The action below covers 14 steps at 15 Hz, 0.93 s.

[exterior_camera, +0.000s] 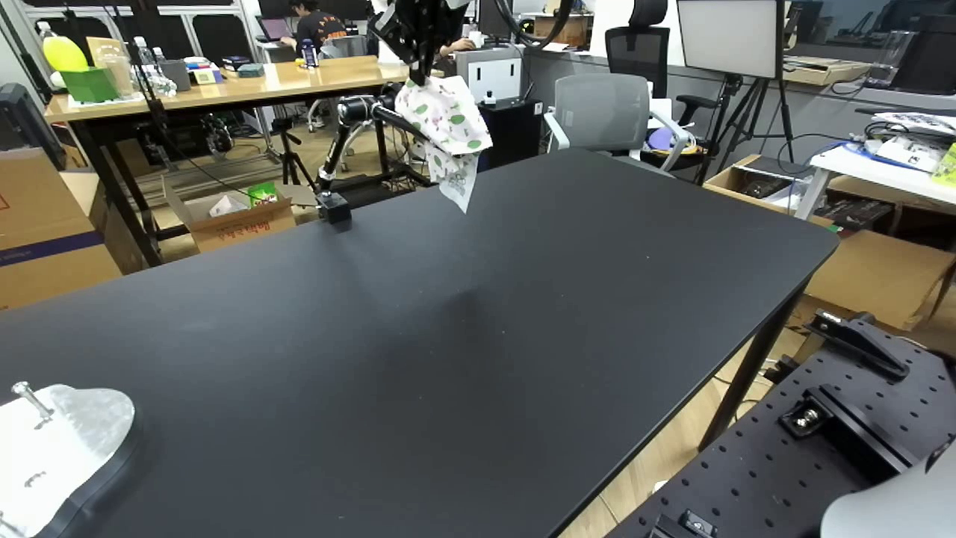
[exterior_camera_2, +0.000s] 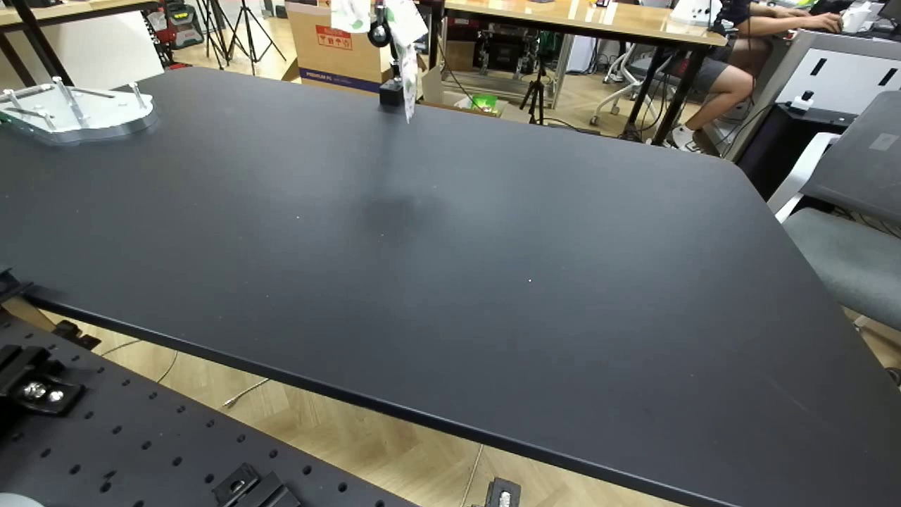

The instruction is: Remove the towel from the handle and put it on the table twice

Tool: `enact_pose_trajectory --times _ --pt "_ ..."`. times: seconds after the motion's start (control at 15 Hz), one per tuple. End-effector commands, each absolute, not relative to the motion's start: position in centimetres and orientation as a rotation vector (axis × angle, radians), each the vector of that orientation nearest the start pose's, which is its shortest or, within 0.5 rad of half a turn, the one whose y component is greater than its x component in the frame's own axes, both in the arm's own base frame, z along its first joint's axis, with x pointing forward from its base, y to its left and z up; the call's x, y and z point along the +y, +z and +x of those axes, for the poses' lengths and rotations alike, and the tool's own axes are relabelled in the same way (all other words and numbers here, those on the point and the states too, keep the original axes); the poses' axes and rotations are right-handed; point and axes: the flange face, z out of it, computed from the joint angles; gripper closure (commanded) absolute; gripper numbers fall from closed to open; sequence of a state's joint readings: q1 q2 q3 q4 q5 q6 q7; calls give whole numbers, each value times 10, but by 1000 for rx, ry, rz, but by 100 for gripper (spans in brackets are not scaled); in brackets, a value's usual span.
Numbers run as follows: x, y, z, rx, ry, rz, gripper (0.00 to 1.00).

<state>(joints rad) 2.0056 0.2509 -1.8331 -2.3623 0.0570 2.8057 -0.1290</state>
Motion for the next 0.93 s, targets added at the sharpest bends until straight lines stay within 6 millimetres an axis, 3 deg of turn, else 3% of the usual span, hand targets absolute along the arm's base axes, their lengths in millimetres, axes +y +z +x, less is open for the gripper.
enact_pose_trajectory --times 0.0,0.2,0.4,0.87 --pt "107 416 500 -498 -982 -3182 98" --pt "103 408 483 -471 -989 -3165 98" --pt "105 387 478 -591 -914 -3161 98" --pt "125 360 487 -922 -794 -3100 98"
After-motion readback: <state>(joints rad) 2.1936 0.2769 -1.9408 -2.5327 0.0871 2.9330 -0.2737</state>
